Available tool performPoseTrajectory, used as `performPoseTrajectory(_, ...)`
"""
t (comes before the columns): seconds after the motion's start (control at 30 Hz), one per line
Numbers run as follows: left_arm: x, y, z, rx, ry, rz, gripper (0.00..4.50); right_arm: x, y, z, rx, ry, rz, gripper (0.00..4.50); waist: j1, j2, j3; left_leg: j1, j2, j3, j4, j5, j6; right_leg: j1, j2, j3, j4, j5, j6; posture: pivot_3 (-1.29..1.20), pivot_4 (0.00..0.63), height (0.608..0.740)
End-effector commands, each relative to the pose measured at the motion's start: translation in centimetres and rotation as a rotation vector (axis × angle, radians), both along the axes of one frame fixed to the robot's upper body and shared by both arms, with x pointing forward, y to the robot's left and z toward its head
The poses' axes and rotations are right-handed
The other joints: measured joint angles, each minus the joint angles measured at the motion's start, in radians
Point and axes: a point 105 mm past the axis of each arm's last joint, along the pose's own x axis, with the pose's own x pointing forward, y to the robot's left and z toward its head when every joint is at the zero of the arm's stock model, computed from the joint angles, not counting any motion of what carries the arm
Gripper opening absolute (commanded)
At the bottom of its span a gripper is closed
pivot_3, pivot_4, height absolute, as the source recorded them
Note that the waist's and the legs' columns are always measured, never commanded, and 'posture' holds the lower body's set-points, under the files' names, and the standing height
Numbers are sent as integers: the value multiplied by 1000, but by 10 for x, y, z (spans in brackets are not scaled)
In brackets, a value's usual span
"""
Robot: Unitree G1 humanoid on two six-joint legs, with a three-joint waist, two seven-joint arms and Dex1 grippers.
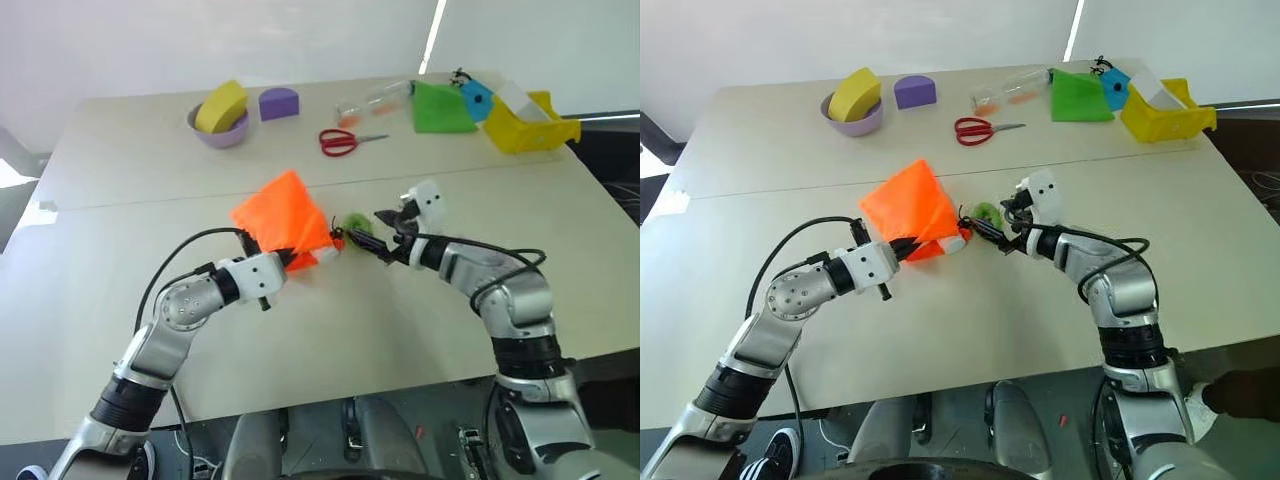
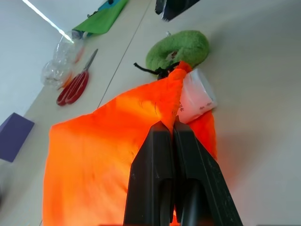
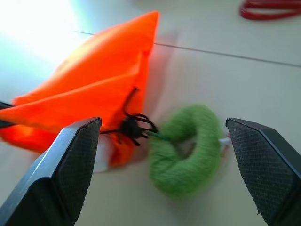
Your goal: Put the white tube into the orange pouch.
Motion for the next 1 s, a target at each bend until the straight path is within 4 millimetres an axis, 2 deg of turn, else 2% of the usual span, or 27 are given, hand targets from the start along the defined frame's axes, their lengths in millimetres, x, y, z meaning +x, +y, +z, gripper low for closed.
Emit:
performPoseTrajectory(0.03,-2,-6,7,-14,-32,-21,0,-34,10,3,-33,-60,178,4419,1,0,0,0,0,0,0,0,0,0,0,0,0,0,0,0,150,740)
performPoseTrajectory(0.13,-2,-7,7,-15,-33,-25,0,-39,11,-8,-79,-68,202,4419,-3,0,0,0,0,0,0,0,0,0,-1,0,-1,0,0,0,150,740)
performPoseTrajectory(0.2,-1,-7,7,-15,-33,-26,0,-27,8,-6,-87,-92,141,4419,-8,0,0,1,0,1,0,0,0,0,0,1,-1,0,0,0,150,740)
performPoseTrajectory(0.33,-1,-8,6,-6,-35,-33,0,14,-16,-3,-50,-77,-105,4419,-4,0,0,2,1,0,0,0,0,0,1,1,0,1,-2,0,150,740)
performPoseTrajectory(0.53,-1,-8,5,-9,-33,-30,0,45,-21,1,-10,-39,-285,4419,-2,0,0,1,0,1,0,1,1,0,0,1,0,2,-2,0,150,740)
performPoseTrajectory(0.63,-2,-9,5,-9,-34,-31,0,51,-13,-3,-59,-43,-285,4419,-3,0,0,0,0,3,-1,1,1,-1,0,1,0,3,-1,0,150,740)
performPoseTrajectory(0.8,-2,-9,6,-10,-36,-29,0,64,-20,-17,-162,-40,-345,4419,-3,0,0,0,0,3,-1,1,1,-2,0,1,0,3,-1,0,150,740)
performPoseTrajectory(1.0,-4,-11,7,-13,-36,-31,0,67,-25,-26,-236,-24,-349,4419,-3,0,0,0,0,4,0,1,1,-2,0,1,0,3,-1,0,150,740)
